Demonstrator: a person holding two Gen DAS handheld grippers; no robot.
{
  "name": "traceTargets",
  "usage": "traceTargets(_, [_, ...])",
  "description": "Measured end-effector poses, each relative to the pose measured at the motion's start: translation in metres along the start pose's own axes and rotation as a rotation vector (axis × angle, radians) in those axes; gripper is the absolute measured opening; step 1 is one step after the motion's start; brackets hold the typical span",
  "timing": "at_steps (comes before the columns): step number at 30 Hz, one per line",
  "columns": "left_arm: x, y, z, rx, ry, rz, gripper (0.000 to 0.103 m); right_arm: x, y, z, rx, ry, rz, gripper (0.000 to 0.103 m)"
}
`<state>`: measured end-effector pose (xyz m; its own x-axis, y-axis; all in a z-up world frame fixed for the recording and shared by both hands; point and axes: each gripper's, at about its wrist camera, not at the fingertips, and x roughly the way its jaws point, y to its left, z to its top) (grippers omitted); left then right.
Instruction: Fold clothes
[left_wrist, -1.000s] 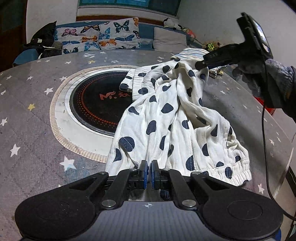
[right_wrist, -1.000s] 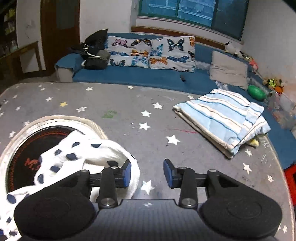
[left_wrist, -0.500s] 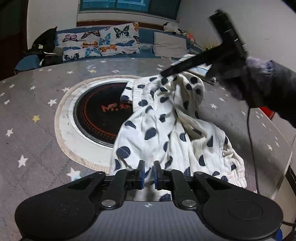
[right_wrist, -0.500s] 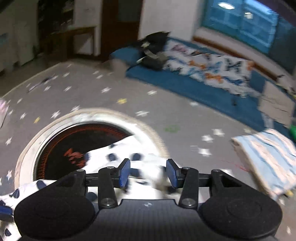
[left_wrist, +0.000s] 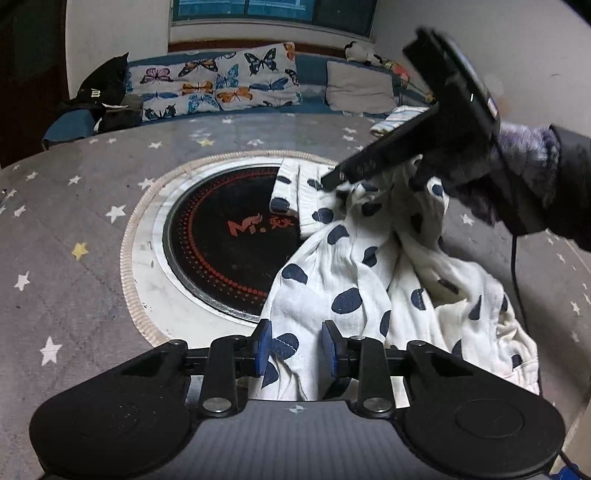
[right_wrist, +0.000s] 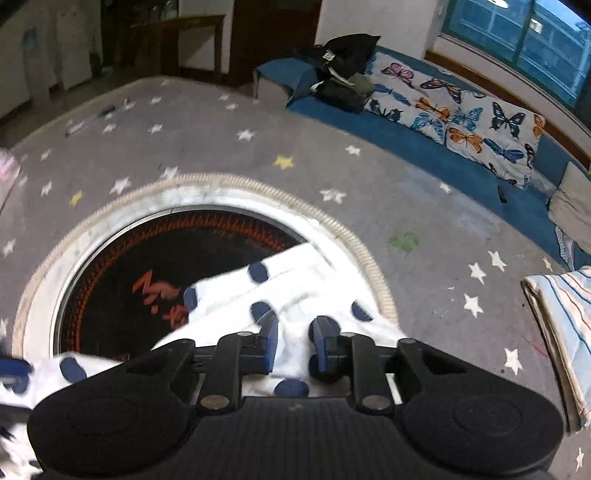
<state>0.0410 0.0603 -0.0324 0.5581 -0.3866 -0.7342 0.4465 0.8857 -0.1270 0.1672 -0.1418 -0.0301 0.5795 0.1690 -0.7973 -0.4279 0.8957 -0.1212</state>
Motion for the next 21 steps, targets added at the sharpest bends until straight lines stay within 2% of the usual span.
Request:
traceTargets(1, [0.003, 0.0, 0.0, 0.0, 0.005, 0.0, 0.031, 0.0, -0.003, 0.002, 0.007, -0.003, -0.004, 0.033])
traceTargets(2, [0.003, 0.0, -0.001, 0.002, 0.006, 0.001, 0.03, 0.001, -0.005, 0.003, 0.013, -0.007, -0.008, 0.05])
traceTargets(3, [0.004, -0.001, -0.001, 0.005, 0.004, 0.002, 0.03, 0.003, -0.007, 0.005, 0.014, -0.009, -0.013, 0.053])
traceTargets(6, [0.004, -0.001, -0.002, 0.006, 0.002, 0.003, 0.029, 0.015, -0.012, 0.007, 0.033, 0.006, 0.001, 0.053])
traceTargets(8, [0.004, -0.001, -0.002, 0.01, 0.001, 0.005, 0.026, 0.019, -0.016, 0.005, 0.058, 0.011, 0.024, 0.047])
traceTargets(9, [0.004, -0.002, -0.002, 0.013, 0.0, 0.006, 0.025, 0.02, -0.018, 0.004, 0.07, 0.012, 0.041, 0.04])
traceTargets(10, [0.004, -0.002, -0.003, 0.016, 0.0, 0.008, 0.025, 0.02, -0.02, 0.003, 0.081, 0.011, 0.057, 0.021])
traceTargets(11, [0.004, -0.003, -0.003, 0.019, 0.0, 0.009, 0.023, 0.018, -0.02, 0.002, 0.086, 0.008, 0.061, 0.007])
traceTargets(14, [0.004, -0.002, -0.004, 0.018, -0.003, 0.014, 0.017, 0.006, -0.023, 0.001, 0.082, -0.026, 0.024, 0.001])
traceTargets(18, [0.003, -0.001, -0.004, 0.009, -0.006, 0.019, 0.014, -0.027, -0.043, 0.004, 0.156, -0.131, -0.006, 0.001])
traceTargets(21, [0.003, -0.003, -0.004, 0.013, -0.008, 0.023, 0.013, -0.039, -0.05, 0.007, 0.149, -0.13, -0.01, 0.001])
